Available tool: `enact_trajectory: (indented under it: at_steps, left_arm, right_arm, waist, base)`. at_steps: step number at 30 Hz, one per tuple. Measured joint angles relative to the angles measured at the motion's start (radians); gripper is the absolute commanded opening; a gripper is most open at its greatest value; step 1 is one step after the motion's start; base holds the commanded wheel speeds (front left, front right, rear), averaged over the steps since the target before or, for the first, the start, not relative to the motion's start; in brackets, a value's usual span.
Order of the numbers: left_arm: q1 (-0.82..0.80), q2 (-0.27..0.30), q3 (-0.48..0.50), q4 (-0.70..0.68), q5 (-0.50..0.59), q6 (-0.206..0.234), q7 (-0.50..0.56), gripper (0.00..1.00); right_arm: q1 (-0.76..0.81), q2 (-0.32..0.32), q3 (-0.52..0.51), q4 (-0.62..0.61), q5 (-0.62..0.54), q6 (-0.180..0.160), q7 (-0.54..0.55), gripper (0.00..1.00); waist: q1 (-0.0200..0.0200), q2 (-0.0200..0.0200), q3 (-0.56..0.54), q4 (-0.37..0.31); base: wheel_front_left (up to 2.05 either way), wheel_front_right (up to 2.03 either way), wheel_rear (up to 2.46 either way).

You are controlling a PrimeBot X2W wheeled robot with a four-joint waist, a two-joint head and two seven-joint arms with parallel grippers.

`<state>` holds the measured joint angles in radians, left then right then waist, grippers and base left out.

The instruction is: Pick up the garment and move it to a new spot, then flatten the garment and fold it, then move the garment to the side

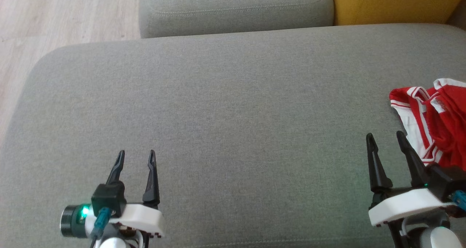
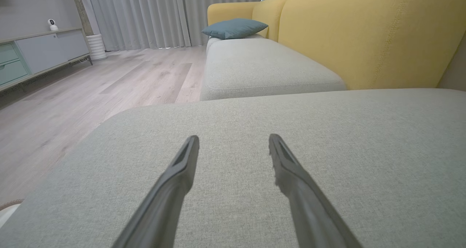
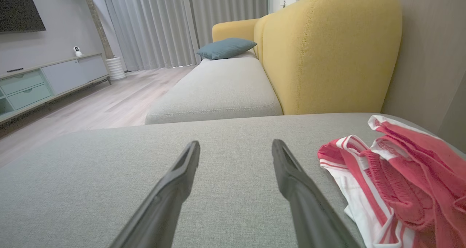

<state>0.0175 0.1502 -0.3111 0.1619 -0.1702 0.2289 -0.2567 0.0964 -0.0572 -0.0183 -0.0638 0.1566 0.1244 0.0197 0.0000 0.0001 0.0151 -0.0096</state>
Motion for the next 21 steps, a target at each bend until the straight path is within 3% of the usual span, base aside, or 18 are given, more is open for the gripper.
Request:
enact_trajectory:
  at_steps: [21]
  left_arm:
    - [-0.003, 0.006, -0.006, -0.008, 0.002, 0.004, 0.000, 1.00]
  right_arm:
    - [0.000, 0.008, -0.011, -0.003, 0.000, 0.000, 0.007, 1.00]
  waist:
    - [0.0000, 0.0000, 0.008, 0.013]
  base:
    - [0.00, 0.00, 0.00]
